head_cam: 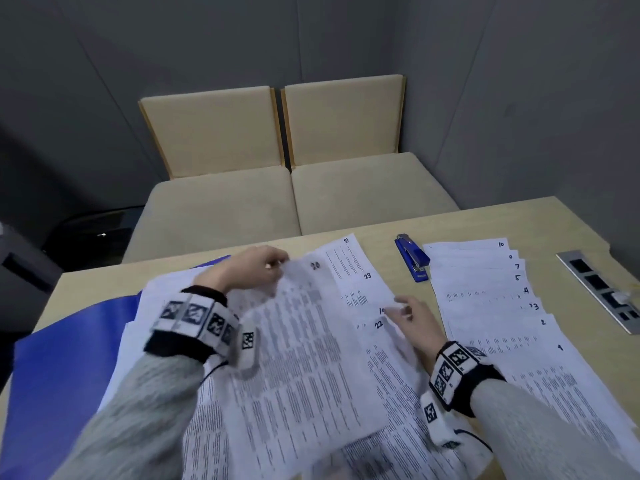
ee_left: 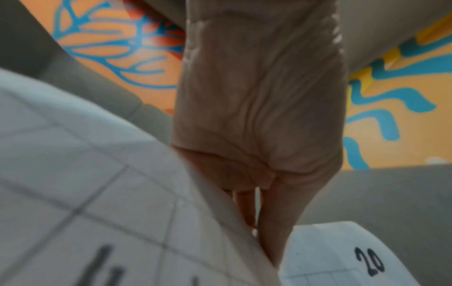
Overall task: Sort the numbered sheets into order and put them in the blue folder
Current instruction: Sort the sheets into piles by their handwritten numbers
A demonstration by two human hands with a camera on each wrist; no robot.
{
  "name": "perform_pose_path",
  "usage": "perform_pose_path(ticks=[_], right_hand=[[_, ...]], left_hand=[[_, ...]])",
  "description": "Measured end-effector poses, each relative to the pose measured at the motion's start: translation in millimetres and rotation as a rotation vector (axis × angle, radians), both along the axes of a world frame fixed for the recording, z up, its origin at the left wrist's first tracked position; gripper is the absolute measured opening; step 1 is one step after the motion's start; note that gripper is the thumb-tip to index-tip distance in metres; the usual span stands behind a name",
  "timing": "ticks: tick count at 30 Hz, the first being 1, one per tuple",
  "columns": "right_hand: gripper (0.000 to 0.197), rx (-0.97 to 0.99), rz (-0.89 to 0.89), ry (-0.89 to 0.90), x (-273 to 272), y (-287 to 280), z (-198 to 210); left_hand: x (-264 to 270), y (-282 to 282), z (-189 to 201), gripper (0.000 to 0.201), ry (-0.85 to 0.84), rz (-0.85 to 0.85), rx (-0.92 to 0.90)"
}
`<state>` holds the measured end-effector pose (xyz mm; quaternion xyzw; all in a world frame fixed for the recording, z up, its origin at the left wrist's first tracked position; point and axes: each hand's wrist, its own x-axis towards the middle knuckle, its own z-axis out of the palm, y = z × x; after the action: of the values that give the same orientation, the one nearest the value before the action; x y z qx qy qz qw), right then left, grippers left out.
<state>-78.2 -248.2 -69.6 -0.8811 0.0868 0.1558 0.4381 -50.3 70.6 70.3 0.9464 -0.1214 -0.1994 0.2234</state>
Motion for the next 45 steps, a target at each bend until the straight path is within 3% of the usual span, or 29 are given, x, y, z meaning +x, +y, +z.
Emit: perform_pose_path(ticks=[2, 4, 6, 10, 13, 15, 17, 19, 22, 28, 32, 36, 39, 42, 45], right_hand=[[0.041, 0.328, -0.040, 0.076, -2.2, 11.0, 14.4], [0.042, 0.497, 0.015, 0.195, -3.4, 19.2, 27.1], [0.045, 0.483, 0.093, 0.239, -3.9, 25.0, 25.7], [0.056, 0.379, 0.015, 0.226, -0.8, 26.4, 6.4], [0.028, 0.321, 0.007, 0.231, -1.0, 19.9, -3.9], [0.017, 0.271, 0.010, 0.247, -3.0, 14.9, -5.7], [0.021, 0.274, 0.020, 0.266, -3.5, 10.3, -11.6], [0.024, 0.274, 0.028, 0.282, -1.5, 9.5, -14.2], [0.022, 0.272, 0.029, 0.298, 2.0, 13.6, -10.8], [0.023, 0.351, -0.005, 0.350, 5.4, 22.1, -6.8], [0.024, 0.309, -0.009, 0.330, 4.2, 22.6, -12.0], [0.021, 0.360, -0.027, 0.300, -1.1, 21.4, -10.2], [0.026, 0.424, -0.054, 0.285, -5.3, 16.7, -7.0], [0.027, 0.526, -0.083, 0.288, -11.2, 7.5, -0.5], [0.024, 0.639, -0.081, 0.316, -18.0, -2.4, 11.3]], left_hand=[[11.6, -21.3, -26.3, 0.026, 0.065, -0.020, 0.033], [21.9, -39.5, -49.9, 0.020, 0.109, -0.037, 0.050], [31.5, -51.4, -68.9, 0.023, 0.137, -0.048, 0.044], [52.0, -58.5, -103.9, 0.015, 0.140, 0.091, -0.091], [67.4, -46.7, -130.8, 0.040, -0.051, 0.377, -0.006], [73.4, -34.5, -147.3, 0.057, -0.005, 0.500, 0.131], [77.4, -25.0, -161.3, 0.066, 0.085, 0.494, 0.159], [80.2, -19.3, -171.2, 0.064, 0.041, 0.473, 0.113], [80.1, -18.4, -174.2, 0.044, -0.149, 0.472, 0.096], [67.8, -17.7, -152.5, 0.016, -0.574, 0.410, -0.012], [49.7, -14.8, -123.3, 0.016, -0.834, 0.278, -0.013], [31.6, -16.4, -82.7, 0.030, -0.880, 0.287, -0.172], [24.6, -13.8, -40.5, 0.014, -0.985, 0.309, -0.228], [20.6, -4.9, 7.5, 0.012, -1.119, 0.373, -0.321], [19.2, 8.3, 43.3, 0.013, -1.110, 0.502, -0.558]])
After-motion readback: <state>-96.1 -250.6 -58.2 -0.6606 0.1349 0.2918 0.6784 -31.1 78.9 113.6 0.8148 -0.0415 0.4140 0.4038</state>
